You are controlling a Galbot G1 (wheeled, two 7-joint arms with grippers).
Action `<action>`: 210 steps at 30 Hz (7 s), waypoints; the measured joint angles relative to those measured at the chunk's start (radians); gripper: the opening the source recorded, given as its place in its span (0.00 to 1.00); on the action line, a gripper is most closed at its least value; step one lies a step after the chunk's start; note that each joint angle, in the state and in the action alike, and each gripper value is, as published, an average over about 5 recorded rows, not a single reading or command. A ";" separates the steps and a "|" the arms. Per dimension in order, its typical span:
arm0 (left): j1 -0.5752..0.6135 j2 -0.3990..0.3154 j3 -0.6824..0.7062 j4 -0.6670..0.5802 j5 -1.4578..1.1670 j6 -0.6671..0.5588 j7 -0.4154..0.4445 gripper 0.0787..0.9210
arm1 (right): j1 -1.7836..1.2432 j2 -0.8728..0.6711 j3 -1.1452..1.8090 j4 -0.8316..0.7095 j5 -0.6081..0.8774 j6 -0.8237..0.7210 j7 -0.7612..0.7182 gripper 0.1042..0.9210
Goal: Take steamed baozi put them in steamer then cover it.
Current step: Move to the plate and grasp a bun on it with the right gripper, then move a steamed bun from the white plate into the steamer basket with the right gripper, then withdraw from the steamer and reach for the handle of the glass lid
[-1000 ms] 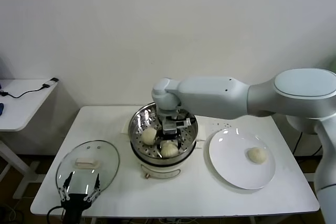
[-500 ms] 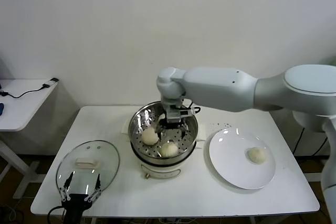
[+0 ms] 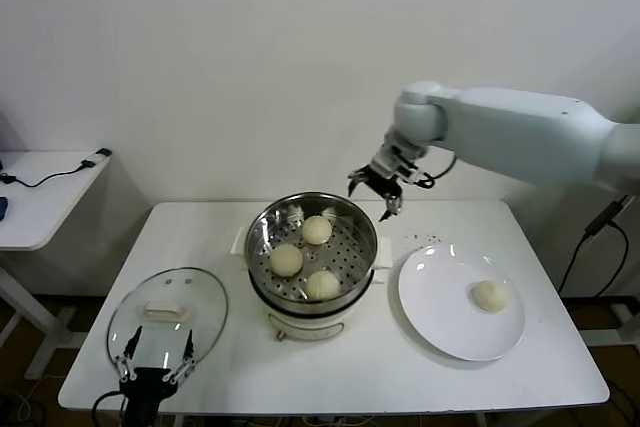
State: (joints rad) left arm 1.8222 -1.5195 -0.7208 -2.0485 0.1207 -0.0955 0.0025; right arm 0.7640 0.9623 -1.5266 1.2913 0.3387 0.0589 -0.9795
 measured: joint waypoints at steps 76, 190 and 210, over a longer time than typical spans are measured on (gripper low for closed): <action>0.017 -0.009 0.013 -0.011 0.018 0.003 -0.002 0.88 | -0.240 -0.158 0.133 -0.255 0.113 -0.292 -0.098 0.72; -0.074 0.010 -0.043 -0.045 0.397 -0.003 -0.026 0.88 | -1.587 -0.250 1.543 0.357 0.529 0.105 0.680 0.88; -0.200 0.027 -0.098 0.162 1.388 -0.081 -0.106 0.88 | -2.007 0.010 1.985 0.333 0.332 0.106 0.695 0.88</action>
State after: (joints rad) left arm 1.6220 -1.4928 -0.8188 -1.8870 1.5084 -0.1764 -0.1039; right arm -1.2432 0.9727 0.4579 1.6245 0.6707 0.1646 -0.2840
